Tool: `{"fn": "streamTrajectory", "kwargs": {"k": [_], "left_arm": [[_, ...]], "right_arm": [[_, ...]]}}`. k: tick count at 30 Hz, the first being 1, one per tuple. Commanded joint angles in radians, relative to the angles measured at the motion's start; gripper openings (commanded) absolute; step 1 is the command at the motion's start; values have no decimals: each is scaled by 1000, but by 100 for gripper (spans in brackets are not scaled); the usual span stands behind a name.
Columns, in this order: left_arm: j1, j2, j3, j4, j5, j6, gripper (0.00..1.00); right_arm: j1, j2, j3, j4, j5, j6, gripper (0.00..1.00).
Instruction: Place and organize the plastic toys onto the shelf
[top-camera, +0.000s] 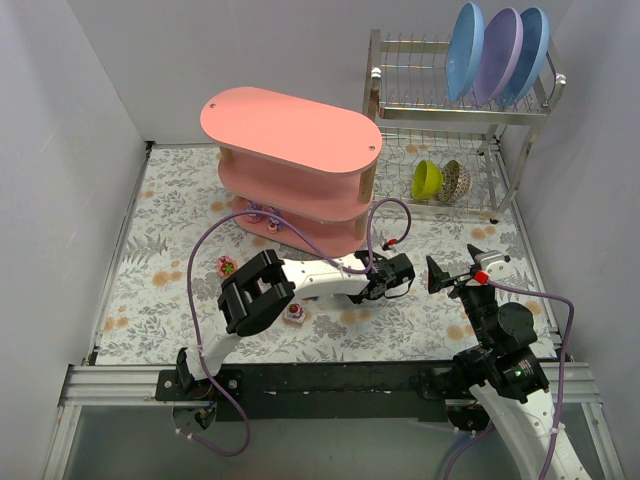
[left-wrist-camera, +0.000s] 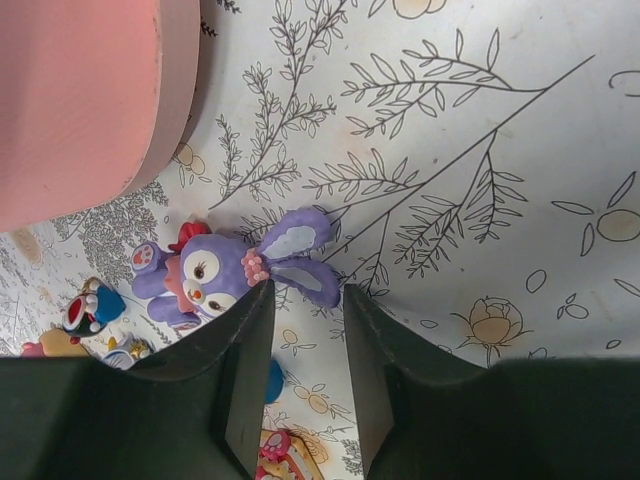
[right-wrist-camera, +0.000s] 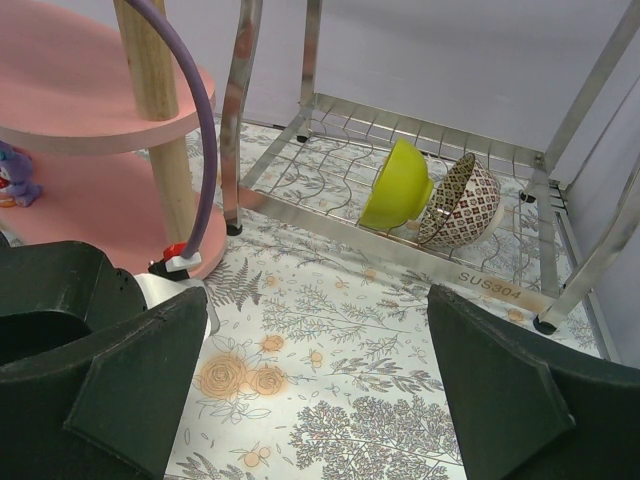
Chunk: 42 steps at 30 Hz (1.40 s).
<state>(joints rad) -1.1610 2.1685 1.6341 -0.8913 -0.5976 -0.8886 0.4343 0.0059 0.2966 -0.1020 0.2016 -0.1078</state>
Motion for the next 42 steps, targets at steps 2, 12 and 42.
{"fn": "streamTrajectory", "kwargs": {"k": [2,12,42], "left_arm": [[-2,27,10,-29,-13,2,31],[-2,19,21,0,-18,25,13],[144,-551,-333,253,42,-295,0]], "right_arm": [[7,-205,9,41,1,-1,98],[6,-205,9,39,4,0,98],[6,-205,12,38,5,0,98]]}}
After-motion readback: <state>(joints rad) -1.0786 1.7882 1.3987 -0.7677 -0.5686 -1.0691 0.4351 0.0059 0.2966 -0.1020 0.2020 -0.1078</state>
